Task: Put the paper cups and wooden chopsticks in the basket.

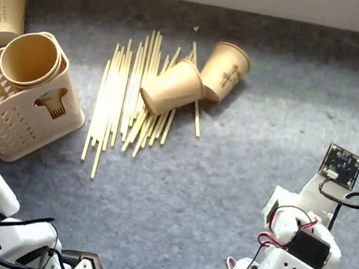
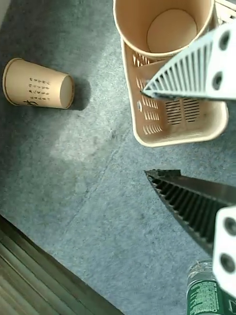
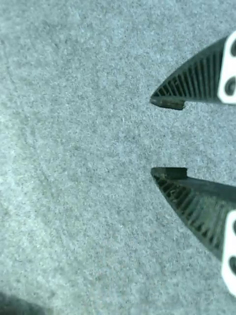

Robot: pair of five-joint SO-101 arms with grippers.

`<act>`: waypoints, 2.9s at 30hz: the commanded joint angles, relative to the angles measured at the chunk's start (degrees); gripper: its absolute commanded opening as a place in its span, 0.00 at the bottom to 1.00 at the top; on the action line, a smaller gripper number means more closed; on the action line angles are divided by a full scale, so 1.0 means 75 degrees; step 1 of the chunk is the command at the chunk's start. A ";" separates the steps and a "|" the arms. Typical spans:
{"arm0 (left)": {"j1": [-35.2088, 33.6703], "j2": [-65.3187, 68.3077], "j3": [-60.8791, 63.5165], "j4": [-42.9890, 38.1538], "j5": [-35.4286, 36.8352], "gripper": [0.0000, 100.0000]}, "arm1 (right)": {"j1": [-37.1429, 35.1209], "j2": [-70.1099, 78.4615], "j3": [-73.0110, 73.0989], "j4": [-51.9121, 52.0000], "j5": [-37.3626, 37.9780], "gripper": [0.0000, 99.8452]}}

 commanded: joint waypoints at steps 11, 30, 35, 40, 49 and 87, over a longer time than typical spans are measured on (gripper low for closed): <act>0.0217 -0.2936 -0.1119 0.0176 0.0633 0.25 | -0.0850 0.0158 -0.1049 -0.0779 0.0293 0.20; 0.3147 -1.1657 1.0098 -0.0551 -0.1711 0.25 | -0.2889 0.8281 -0.8809 -0.0053 0.0410 0.20; 0.2549 -1.2314 1.1388 -0.0832 -0.2028 0.25 | -0.3851 0.9770 -0.9934 -0.0088 0.1688 0.20; 0.2338 -1.2314 1.2736 -0.1793 -0.1993 0.25 | -0.4331 1.0227 -1.0708 -0.0100 0.1711 0.21; 0.2350 -1.2314 1.2900 -0.1946 -0.2004 0.25 | -0.5515 0.9489 -1.0356 -0.0545 0.2262 0.21; 0.2350 -1.2372 1.2911 -0.1887 -0.1993 0.25 | -0.5937 1.3790 -1.1962 -0.1084 0.1278 0.31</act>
